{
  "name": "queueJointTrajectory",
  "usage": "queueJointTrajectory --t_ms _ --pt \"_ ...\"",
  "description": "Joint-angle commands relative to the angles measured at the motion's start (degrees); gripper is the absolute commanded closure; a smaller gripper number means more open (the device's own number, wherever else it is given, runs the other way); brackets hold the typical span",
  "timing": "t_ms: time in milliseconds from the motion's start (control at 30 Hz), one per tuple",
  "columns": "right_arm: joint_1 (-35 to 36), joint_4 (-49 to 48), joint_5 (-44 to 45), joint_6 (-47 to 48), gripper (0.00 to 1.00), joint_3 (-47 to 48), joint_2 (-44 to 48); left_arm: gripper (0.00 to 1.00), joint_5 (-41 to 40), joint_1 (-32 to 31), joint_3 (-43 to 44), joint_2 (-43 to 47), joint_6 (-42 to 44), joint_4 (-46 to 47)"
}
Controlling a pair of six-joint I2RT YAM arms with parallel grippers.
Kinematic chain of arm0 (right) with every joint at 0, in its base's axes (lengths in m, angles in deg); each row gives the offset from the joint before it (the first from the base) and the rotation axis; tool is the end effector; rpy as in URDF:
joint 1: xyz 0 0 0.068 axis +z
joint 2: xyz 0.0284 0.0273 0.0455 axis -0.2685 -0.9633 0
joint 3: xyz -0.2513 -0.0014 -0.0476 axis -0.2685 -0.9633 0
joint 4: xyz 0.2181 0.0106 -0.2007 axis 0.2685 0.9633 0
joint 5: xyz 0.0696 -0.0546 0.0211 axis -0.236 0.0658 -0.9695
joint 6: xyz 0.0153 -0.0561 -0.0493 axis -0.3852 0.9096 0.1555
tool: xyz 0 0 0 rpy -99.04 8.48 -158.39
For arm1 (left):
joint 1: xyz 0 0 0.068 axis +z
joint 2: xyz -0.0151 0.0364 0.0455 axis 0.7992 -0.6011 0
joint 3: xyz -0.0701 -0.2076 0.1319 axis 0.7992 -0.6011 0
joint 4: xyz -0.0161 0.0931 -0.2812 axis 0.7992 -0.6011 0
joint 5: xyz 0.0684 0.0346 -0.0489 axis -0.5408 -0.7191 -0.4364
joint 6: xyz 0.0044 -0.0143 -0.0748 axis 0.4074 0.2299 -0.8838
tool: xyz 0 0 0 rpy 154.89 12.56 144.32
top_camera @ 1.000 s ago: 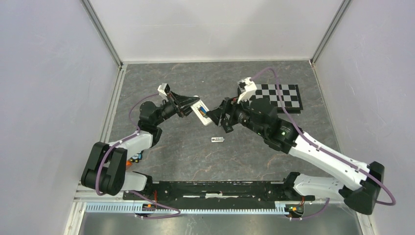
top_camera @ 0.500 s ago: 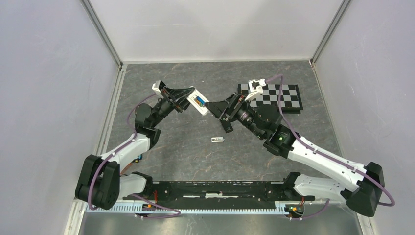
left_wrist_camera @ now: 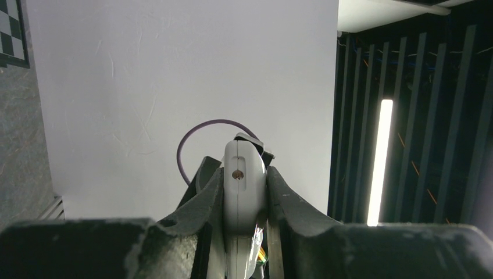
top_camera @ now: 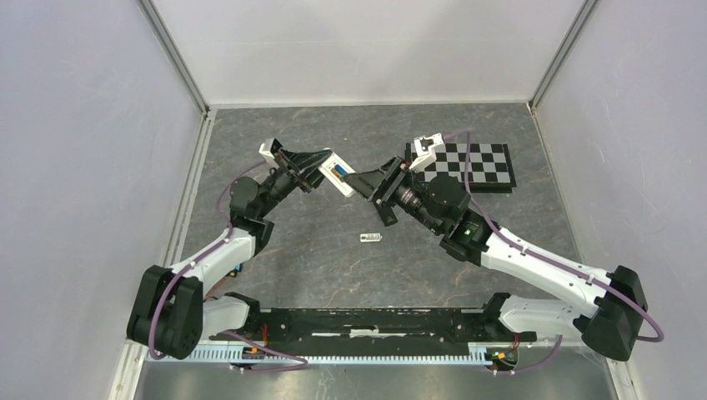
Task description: Load the batteries into the remote control
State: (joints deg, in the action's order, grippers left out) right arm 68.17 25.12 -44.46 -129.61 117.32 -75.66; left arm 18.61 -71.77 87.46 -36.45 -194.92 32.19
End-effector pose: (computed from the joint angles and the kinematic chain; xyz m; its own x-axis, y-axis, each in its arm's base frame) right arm 0.2123 0.2662 0.3294 -0.6101 0.6088 -0.5071 -0.3921 0.3243 0.8609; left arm 0.2867 -0.1305 0.2592 -0.7825 -0.5908 0.1968 0.0246 -0.3452 -0.9382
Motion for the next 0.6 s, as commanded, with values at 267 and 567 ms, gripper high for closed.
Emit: queueJointTrajectory --t_ms 267,567 --pt "0.0 -0.4 -0.6 -4.1 0.43 1.2 -1.3 0.98 -0.6 -0.7 0.2 2.4 -1.5 2.5" --pt "0.0 11.7 1.9 -7.7 0.63 3.0 -2.8 0.98 1.1 -0.7 2.6 4.2 4.8 2.0"
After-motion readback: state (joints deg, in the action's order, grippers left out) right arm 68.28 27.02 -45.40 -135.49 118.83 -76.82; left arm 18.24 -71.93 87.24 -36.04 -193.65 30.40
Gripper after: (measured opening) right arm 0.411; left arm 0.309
